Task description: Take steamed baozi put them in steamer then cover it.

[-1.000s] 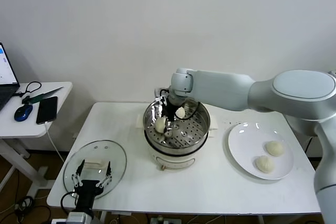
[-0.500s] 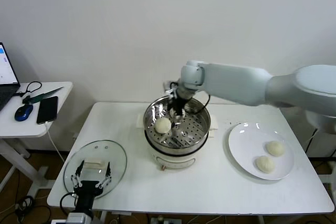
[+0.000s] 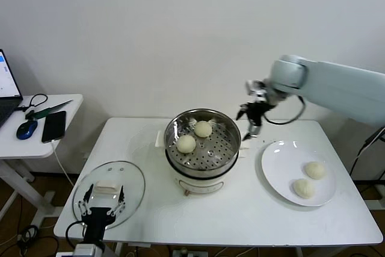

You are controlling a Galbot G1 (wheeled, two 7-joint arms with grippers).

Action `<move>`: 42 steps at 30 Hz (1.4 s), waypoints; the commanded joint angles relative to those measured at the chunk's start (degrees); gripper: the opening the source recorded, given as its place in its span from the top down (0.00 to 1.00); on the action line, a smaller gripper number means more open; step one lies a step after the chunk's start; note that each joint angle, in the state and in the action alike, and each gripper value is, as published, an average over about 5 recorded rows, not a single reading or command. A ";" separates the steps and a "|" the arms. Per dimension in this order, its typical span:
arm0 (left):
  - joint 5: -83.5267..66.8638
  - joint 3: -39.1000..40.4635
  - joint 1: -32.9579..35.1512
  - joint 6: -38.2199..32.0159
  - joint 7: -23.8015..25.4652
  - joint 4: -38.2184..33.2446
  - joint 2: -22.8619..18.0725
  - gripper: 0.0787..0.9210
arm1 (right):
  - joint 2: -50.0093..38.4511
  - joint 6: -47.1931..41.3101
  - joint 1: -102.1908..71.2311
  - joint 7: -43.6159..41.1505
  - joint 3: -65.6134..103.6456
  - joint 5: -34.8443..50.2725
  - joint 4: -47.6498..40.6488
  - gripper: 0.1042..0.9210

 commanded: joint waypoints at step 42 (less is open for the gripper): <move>2.16 -1.57 1.32 0.08 -0.42 1.27 -1.77 0.12 | -6.79 9.78 -42.82 -4.90 31.45 -35.26 -15.08 0.12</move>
